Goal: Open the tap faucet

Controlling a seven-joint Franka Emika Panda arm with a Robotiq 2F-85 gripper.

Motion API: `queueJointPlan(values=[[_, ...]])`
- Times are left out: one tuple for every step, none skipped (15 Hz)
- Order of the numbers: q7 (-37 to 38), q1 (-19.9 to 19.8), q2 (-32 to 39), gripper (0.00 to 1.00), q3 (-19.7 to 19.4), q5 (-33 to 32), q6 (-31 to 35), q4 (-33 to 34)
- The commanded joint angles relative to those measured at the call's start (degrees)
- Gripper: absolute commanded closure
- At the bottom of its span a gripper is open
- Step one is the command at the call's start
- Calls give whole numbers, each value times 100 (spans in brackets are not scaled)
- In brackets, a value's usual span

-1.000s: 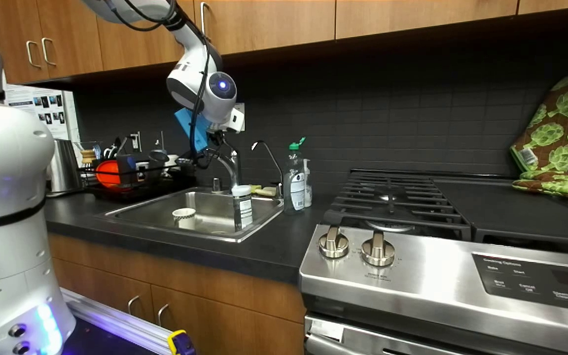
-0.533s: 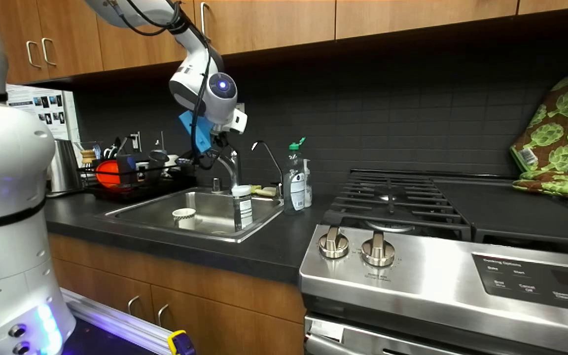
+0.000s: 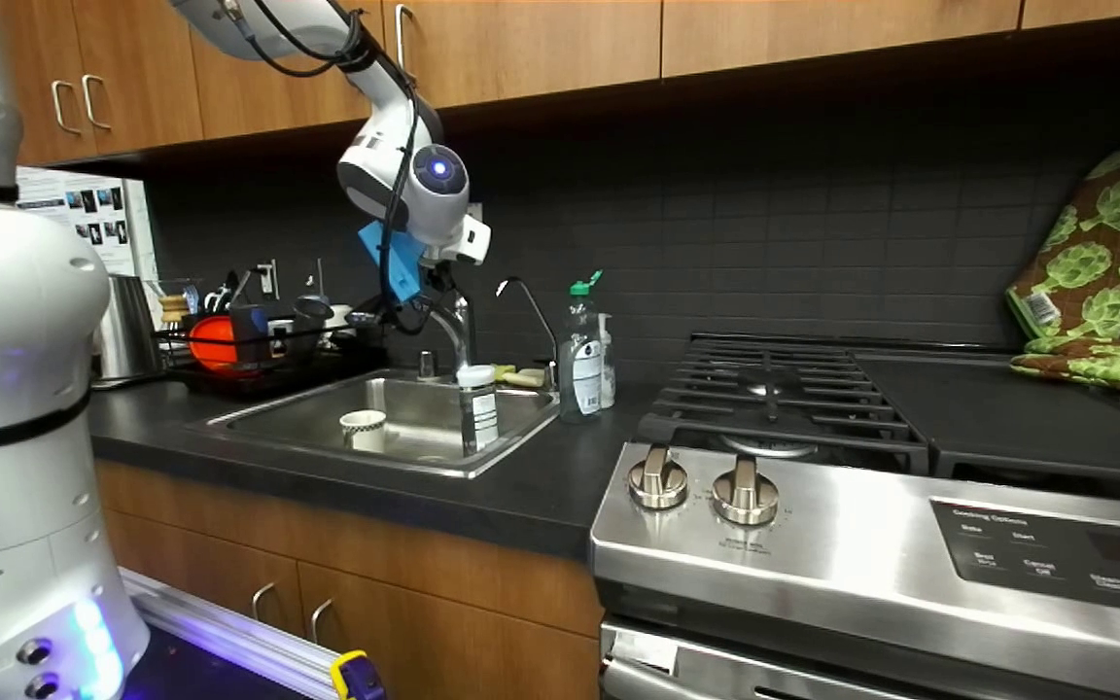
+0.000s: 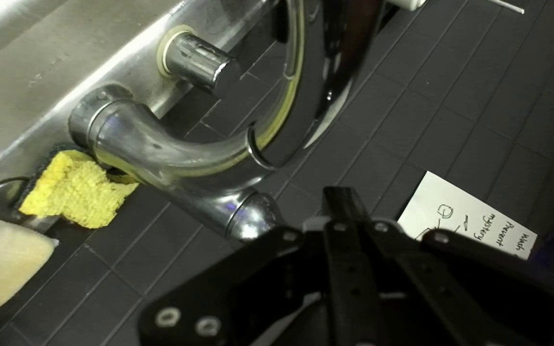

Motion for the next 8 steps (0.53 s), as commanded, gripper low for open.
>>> queueJointPlan(values=[[-8,73,137,100,48,219,215,202],[-7,88,150,100,57,243,245,231],[-22,94,166,100,60,266,253,261],[-25,106,181,100,64,292,300,296],[-27,114,190,100,65,309,331,314],[-25,124,196,100,65,324,377,321],[-25,132,197,100,63,346,417,327],[-21,139,194,100,65,352,467,329]])
